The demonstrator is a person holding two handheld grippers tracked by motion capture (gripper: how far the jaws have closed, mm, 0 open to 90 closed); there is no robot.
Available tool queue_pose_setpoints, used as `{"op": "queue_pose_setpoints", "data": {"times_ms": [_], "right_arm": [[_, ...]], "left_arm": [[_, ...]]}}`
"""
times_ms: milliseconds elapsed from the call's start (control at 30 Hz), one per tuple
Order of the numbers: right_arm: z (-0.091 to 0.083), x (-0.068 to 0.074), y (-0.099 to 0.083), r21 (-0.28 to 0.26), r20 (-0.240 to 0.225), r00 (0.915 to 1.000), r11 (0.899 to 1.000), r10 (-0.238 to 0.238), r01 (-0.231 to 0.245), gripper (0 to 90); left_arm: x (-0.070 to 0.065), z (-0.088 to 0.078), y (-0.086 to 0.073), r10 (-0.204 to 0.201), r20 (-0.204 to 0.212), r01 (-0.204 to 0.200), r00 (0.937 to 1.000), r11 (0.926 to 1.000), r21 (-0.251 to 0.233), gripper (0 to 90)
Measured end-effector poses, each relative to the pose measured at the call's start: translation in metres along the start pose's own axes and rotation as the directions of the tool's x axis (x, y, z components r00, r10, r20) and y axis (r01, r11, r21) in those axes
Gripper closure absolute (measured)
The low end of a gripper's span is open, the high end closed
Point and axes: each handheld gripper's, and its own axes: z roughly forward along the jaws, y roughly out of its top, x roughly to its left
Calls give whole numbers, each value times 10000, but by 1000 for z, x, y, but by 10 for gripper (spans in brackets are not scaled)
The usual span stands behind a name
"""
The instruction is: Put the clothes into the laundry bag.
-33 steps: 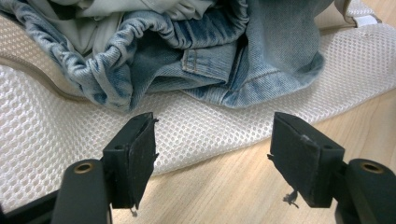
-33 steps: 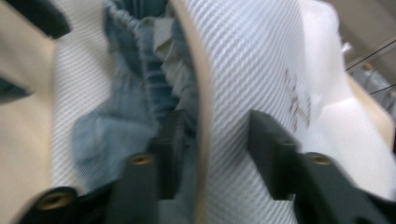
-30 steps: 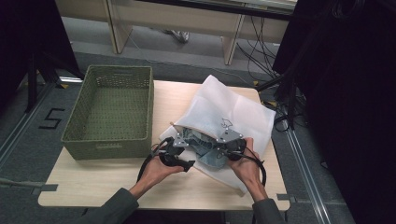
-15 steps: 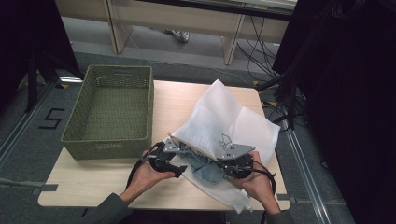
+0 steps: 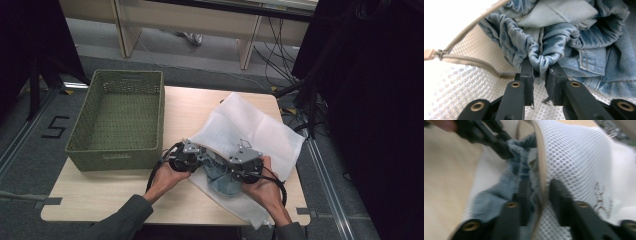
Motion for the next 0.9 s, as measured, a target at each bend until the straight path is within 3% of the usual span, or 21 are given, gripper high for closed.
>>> {"op": "queue_pose_setpoints", "data": {"times_ms": [33, 67, 100, 133, 167, 267, 300, 367, 400, 433, 500, 567, 633, 700, 767, 800, 900], "right_arm": [[2, 1, 2, 175, 15, 9996, 9994, 282, -282, 867], [3, 0, 2, 137, -196, 9998, 9999, 11, -9, 878], [1, 1, 2, 159, -347, 9993, 9997, 170, -165, 881], [0, 1, 2, 42, -596, 9982, 10000, -15, 17, 883], [-3, 2, 2, 2, -782, 9967, 9998, 203, -204, 884], [-11, 3, 4, -257, -1498, 9882, 9991, 308, -350, 885], [-13, 3, 3, -347, -1496, 9883, 9987, 305, -361, 884], [-14, 4, 2, -372, -1710, 9851, 9989, 200, -267, 884], [-13, 6, -1, -307, -1626, 9859, 9985, 391, -447, 884], [-11, 6, -3, -259, -1629, 9863, 9992, 274, -320, 884], [-4, 7, -9, -23, -1723, 9845, 9995, 322, -331, 884], [4, 8, -15, 265, -1875, 9819, 9994, 263, -217, 884], [8, 9, -17, 365, -1979, 9795, 9988, 379, -313, 884], [8, 9, -17, 356, -1858, 9819, 9989, 371, -310, 884], [7, 9, -17, 310, -1951, 9800, 9990, 389, -335, 884], [7, 9, -18, 312, -1956, 9799, 9990, 384, -329, 883], [8, 10, -18, 401, -1978, 9791, 9984, 471, -399, 883]], "left_arm": [[-1, 0, 1, -114, 9, 114, 9999, 9999, -76, 785], [-2, -1, 3, -41, -9, 41, 10000, 9999, -122, 792], [-3, -1, 5, -42, 75, 45, 10000, 9996, -282, 796], [-7, 0, 9, -104, 157, 111, 9998, 9989, -445, 797], [-11, 1, 13, -87, 113, 93, 9999, 9983, -581, 798], [-23, 5, 26, -230, 201, 253, 9995, 9920, -1233, 799], [-23, 10, 29, -245, 144, 263, 9996, 9895, -1419, 800], [-18, 21, 28, -261, -61, 252, 9996, 9923, -1212, 800], [-15, 27, 26, -465, -282, 432, 9985, 9932, -1082, 798], [-13, 30, 23, -683, -360, 645, 9970, 9931, -975, 794], [-11, 34, 19, -896, -136, 879, 9959, 9915, -954, 780], [-12, 29, 18, -548, -79, 540, 9985, 9953, -800, 754], [-11, 24, 17, -512, -55, 507, 9987, 9959, -749, 714], [-9, 15, 16, -477, 205, 489, 9987, 9968, -630, 641], [-8, 7, 12, -725, 444, 756, 9964, 9946, -716, 618], [-7, 3, 10, -699, 703, 741, 9951, 9955, -595, 618], [-6, 0, 3, -550, 883, 581, 9946, 9978, -333, 716]]}}
